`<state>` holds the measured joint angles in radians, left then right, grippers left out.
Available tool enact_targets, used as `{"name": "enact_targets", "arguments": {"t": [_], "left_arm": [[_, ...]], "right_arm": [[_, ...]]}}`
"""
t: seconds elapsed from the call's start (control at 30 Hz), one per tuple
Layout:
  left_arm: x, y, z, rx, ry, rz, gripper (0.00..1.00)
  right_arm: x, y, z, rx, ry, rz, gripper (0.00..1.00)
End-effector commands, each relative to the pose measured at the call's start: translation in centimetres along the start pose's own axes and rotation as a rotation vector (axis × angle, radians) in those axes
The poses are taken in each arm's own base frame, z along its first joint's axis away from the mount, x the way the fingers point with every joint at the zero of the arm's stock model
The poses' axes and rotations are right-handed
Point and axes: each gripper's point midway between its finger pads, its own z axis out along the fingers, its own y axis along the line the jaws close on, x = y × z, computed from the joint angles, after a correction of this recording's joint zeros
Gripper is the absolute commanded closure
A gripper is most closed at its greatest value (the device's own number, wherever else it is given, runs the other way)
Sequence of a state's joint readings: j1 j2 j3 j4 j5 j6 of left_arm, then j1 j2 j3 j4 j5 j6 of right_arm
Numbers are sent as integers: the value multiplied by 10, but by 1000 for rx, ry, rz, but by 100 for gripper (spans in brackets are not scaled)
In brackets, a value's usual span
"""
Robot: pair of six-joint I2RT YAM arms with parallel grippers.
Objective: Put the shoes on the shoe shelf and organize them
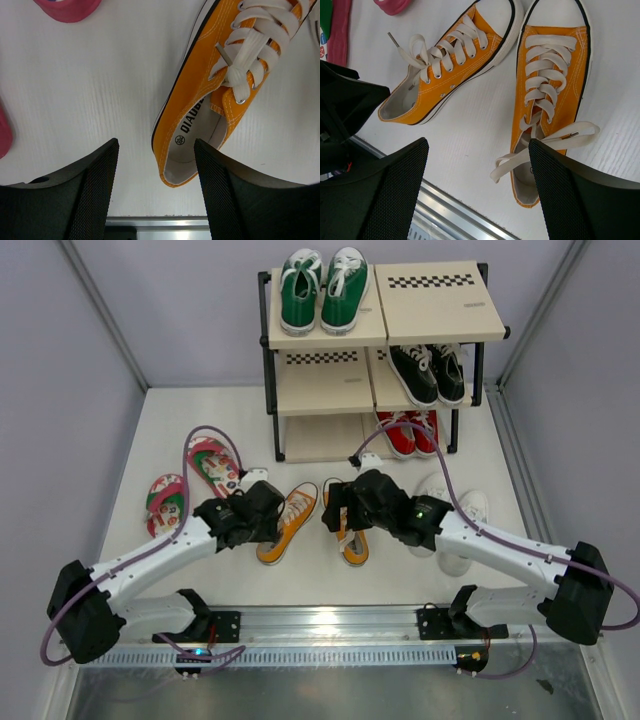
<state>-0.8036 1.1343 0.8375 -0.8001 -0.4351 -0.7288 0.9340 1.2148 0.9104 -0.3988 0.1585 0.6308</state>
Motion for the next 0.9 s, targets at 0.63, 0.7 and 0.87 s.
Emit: {"name": "enact_targets", "arguments": {"t": [0.63, 0.7, 0.87], "left_arm": [[30, 1, 41, -111, 96, -44, 39], [34, 4, 42, -121, 100, -63, 43], [36, 3, 45, -135, 96, -123, 57]], "right_arm": [[-18, -36, -25, 163, -133, 35, 14], [-17, -38, -26, 170, -127, 29, 14], [-15, -39, -25, 173, -121, 20, 14]]}}
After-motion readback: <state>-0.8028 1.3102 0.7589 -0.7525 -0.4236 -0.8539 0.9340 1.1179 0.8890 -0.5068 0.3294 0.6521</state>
